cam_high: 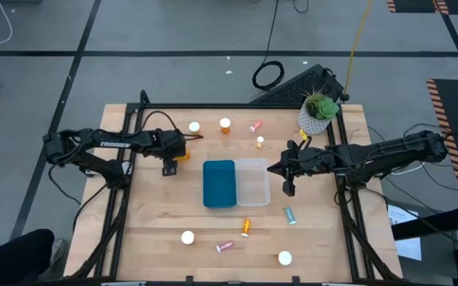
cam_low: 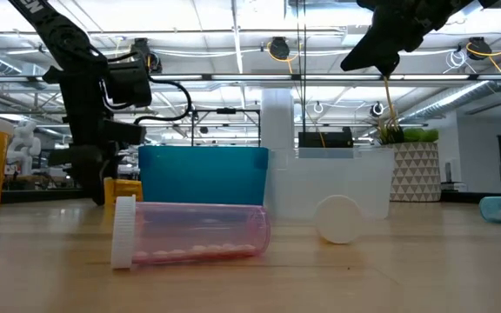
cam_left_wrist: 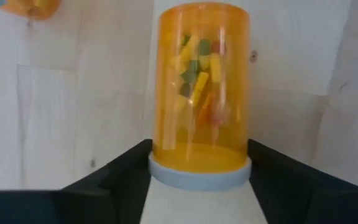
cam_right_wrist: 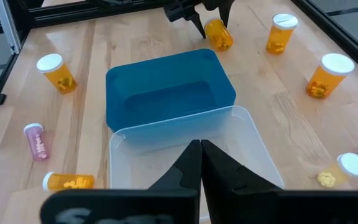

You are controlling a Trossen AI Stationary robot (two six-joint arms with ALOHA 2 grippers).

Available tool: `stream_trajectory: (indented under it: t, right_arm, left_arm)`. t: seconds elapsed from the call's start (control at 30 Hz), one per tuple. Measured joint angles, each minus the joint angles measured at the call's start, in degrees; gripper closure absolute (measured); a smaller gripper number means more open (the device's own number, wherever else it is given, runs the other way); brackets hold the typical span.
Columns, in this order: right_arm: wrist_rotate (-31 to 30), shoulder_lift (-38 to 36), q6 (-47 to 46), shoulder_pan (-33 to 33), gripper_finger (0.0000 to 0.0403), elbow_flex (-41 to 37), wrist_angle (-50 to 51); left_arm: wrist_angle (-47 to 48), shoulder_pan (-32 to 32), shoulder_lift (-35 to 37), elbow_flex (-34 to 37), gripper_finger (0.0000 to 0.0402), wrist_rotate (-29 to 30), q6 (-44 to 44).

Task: Pick and place medicine bottles into bin by pill shape (circle, oval)
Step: Put the large orange pill bottle into the blue transparent bin

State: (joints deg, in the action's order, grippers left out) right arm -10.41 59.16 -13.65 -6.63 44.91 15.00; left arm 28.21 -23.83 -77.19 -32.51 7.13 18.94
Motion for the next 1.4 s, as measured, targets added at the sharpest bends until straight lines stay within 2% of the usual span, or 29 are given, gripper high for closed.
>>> stream_trajectory:
  t: [0.17,0.47,0.7,0.97,1.13,1.4]
  right_arm:
    - [-0.1,0.0,0.0,0.0,0.0403,0.0,-0.2]
    - [-5.9,1.7,-0.1,0.1,0.0403,0.0,-2.2]
    - [-6.1,8.0,2.4,0.2,0.0403,0.0,-12.6]
    - [-4.1,18.3,7.7,0.5,0.0398,0.0,-30.6]
    - [-2.8,23.5,10.7,0.4,0.0365,0.0,-40.2]
    - [-2.9,28.2,13.2,0.4,0.0277,0.0,-48.6]
  left_arm:
    - [0.0,0.0,0.0,0.0,0.0189,0.5,-2.0]
    - [0.2,2.5,0.0,0.0,0.0169,1.7,-6.0]
    - [2.7,5.4,0.0,-2.5,0.0189,2.1,-8.5]
    - [10.1,9.5,0.1,-11.2,0.0176,6.0,-11.8]
    - [15.0,12.7,0.1,-17.9,0.0186,8.3,-13.9]
    - [14.2,19.9,0.1,-25.4,0.0179,10.0,-16.7]
